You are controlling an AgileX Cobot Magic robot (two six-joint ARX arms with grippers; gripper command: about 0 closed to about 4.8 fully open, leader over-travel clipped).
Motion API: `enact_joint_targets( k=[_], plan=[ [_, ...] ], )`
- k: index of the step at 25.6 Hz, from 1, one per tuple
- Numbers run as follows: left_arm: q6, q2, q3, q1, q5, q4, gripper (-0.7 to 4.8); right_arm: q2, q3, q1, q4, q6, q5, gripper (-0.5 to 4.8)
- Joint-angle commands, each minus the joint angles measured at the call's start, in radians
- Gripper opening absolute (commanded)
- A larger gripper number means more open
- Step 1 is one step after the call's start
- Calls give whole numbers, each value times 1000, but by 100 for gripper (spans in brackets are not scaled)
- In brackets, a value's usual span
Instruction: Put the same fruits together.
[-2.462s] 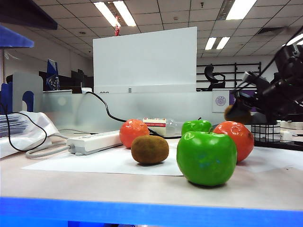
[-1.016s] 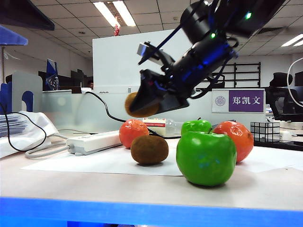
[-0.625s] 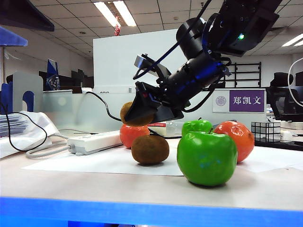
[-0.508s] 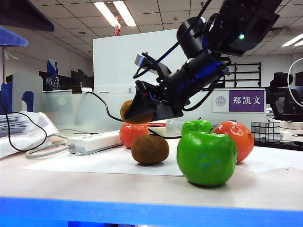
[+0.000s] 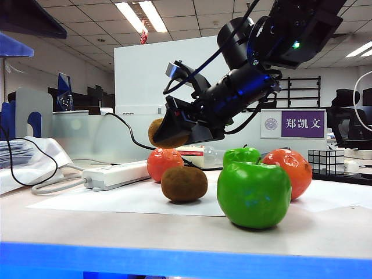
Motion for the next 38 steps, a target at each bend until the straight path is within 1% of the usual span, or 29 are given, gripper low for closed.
enact_joint_targets(
  k=[1, 3, 4, 8, 9, 18, 25, 32, 34, 38],
  plan=[
    [3, 0, 6, 0, -2, 9, 475, -5, 4, -1, 1, -2, 0, 264],
    [3, 0, 6, 0, -2, 9, 476, -5, 4, -1, -8, -2, 0, 267],
    [3, 0, 6, 0, -2, 9, 475, -5, 4, -1, -11, -2, 0, 280],
    [4, 0, 6, 0, -3, 10, 476, -5, 4, -1, -33, -2, 11, 447],
    [4, 0, 6, 0, -3, 10, 475, -5, 4, -1, -37, -2, 11, 454],
    [4, 0, 6, 0, -3, 5, 476, -5, 4, -1, -39, -2, 11, 454],
    [4, 0, 6, 0, -3, 5, 475, -8, 11, -1, -9, 6, 11, 454],
    [4, 1, 6, 0, -3, -3, 475, -19, 102, -8, -15, 5, 19, 456],
    [4, 5, 6, 0, -2, -3, 476, -25, 134, -15, -18, 5, 19, 479],
    [6, 11, 6, 0, 1, -4, 476, -29, 184, -45, -41, 4, 38, 479]
  ],
)
